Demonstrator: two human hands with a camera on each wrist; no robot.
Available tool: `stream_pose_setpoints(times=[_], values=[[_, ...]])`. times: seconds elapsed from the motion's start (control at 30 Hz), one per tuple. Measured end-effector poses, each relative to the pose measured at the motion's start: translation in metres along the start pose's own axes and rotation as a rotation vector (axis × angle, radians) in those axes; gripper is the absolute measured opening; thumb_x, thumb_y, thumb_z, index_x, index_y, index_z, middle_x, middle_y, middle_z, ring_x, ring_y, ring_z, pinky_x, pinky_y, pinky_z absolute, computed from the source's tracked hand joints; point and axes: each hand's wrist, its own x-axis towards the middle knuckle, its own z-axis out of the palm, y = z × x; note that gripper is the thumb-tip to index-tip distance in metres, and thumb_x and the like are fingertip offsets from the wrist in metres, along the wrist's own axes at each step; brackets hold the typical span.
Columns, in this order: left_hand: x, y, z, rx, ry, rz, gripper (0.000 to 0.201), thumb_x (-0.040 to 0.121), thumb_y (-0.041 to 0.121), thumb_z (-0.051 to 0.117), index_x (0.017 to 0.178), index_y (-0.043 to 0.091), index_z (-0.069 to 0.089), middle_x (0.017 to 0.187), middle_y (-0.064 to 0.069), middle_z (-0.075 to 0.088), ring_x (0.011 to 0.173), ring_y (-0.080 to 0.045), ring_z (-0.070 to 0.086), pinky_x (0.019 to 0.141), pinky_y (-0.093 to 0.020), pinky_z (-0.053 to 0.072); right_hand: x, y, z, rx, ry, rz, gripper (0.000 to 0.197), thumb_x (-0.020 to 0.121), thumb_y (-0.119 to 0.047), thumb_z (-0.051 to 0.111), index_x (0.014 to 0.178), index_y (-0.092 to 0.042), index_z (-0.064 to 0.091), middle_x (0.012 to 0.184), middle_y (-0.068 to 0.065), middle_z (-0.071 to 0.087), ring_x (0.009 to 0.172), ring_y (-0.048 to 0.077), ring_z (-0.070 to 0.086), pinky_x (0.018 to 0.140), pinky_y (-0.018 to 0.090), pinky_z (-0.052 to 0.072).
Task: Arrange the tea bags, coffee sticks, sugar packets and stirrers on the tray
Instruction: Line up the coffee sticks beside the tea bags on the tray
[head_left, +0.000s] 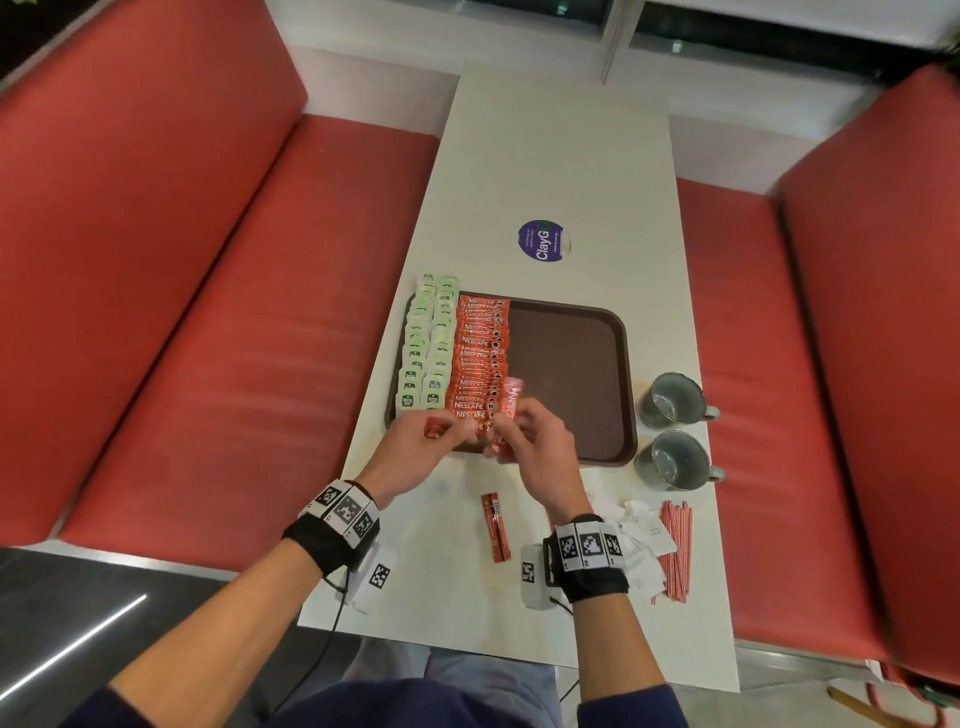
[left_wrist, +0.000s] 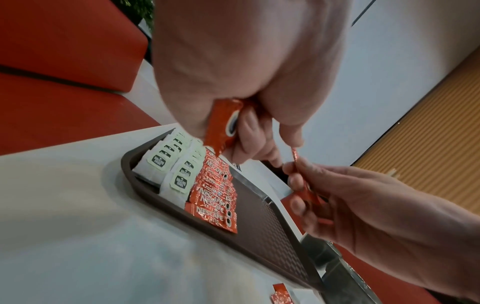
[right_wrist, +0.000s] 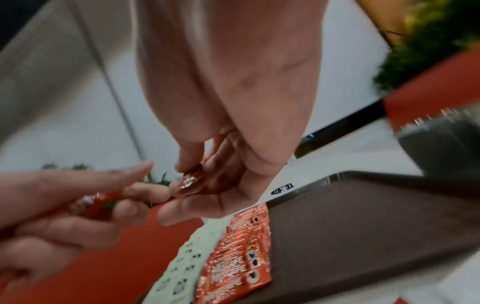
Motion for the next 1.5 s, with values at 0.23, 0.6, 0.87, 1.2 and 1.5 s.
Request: stream_pose_setpoints(times=[0.23,0.6,0.87,1.2,1.5], values=[[0.012,-0.005,-0.009,0.055,-0.021,0.039,0.011,0.093,0.037,0.084,0.103,0.030,0.083,0.105,0.011,0.079,0.105,-0.009,0.070,0.093,-0.031,0.055,0.010,0.007,-0.006,-0.359,-0.213,-0.114,0.007,0.104,-0.028,0.076,0.101,-0.025,0.081,0.078,-0.002,0.077,0.067,0.013,0.075,0.065,0.027,0.061],[0.011,-0.029,-0.003,0.265,0.228,-0.004,0.002,0.101,0.030,0.076,0.102,0.030,0.078,0.099,0.019,0.075,0.096,0.007,0.067,0.080,-0.010,0.045,0.034,0.044,-0.027,-0.565,0.008,-0.055,0.006,0.097,-0.028,0.084,0.098,-0.032,0.081,0.093,-0.018,0.075,0.089,-0.001,0.069,0.079,0.022,0.058],[0.007,-0.045,0.026,0.756,-0.016,0.063,0.033,0.109,0.026,0.060,0.141,0.022,0.063,0.134,0.004,0.058,0.113,-0.021,0.065,0.091,-0.035,0.055,0.058,0.082,-0.004,-0.686,-0.046,-0.012,0.009,0.095,-0.019,0.084,0.100,-0.027,0.082,0.100,-0.005,0.077,0.092,0.013,0.073,0.090,0.042,0.064],[0.026,-0.051,0.039,0.980,-0.004,0.099,0.037,0.110,0.033,0.054,0.144,0.018,0.056,0.147,-0.001,0.046,0.099,-0.032,0.071,0.075,-0.041,0.056,0.068,0.085,0.014,-0.656,0.079,0.001,0.010,0.097,-0.013,0.080,0.102,-0.019,0.073,0.104,0.000,0.061,0.090,0.019,0.065,0.087,0.036,0.058],[0.032,-0.045,0.037,1.027,0.004,0.079,0.037,0.112,0.035,0.051,0.143,0.017,0.056,0.149,0.000,0.045,0.098,-0.033,0.071,0.077,-0.046,0.059,0.065,0.084,0.025,-0.595,0.121,0.030,0.032,0.092,-0.006,0.084,0.109,-0.020,0.062,0.122,-0.001,0.051,0.100,0.021,0.066,0.096,0.037,0.060]])
